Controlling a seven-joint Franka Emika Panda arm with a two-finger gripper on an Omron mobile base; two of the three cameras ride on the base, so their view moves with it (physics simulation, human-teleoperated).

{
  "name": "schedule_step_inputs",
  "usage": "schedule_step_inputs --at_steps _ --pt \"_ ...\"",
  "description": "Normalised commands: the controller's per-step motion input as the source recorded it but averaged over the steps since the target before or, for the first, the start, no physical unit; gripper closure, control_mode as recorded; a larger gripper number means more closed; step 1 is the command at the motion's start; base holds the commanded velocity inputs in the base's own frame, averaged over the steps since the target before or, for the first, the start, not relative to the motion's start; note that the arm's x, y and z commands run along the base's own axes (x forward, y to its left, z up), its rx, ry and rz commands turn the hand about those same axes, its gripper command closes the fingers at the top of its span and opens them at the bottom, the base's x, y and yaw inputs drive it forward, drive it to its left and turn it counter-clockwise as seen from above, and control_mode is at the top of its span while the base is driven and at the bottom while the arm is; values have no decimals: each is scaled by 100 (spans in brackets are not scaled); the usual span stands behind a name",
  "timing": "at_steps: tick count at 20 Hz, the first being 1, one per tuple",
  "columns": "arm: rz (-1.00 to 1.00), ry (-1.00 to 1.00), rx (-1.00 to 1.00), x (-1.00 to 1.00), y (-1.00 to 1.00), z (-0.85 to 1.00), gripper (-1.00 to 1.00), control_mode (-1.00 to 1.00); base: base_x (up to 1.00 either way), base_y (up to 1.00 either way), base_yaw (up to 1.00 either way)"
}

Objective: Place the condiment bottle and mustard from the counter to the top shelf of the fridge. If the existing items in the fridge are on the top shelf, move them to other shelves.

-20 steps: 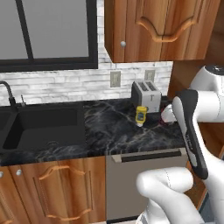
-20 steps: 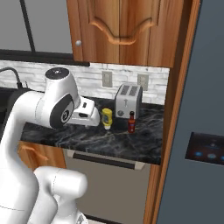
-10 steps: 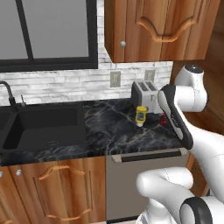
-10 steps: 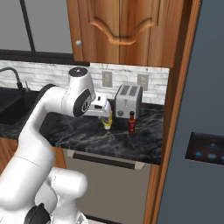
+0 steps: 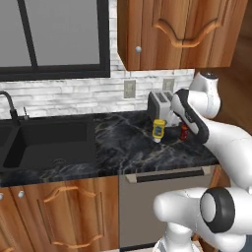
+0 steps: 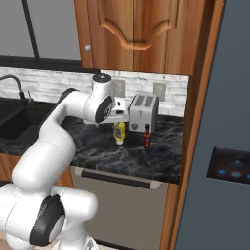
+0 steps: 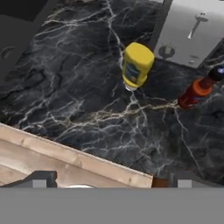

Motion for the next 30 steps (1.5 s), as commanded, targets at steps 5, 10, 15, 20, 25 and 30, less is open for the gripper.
schedule_step_inputs --at_steps 5,10,15,20,25,30 --pt "26 1 0 39 0 -14 -100 -100 0 0 0" --pt "15 0 0 12 0 -38 -100 -100 0 0 0" --pt "13 0 2 29 0 -24 -100 -100 0 0 0" --pt "11 0 1 40 -3 -9 -100 -100 0 0 0" --pt "6 0 0 34 -7 -11 -100 -100 0 0 0" --pt "5 0 0 23 -3 -16 -100 -100 0 0 0"
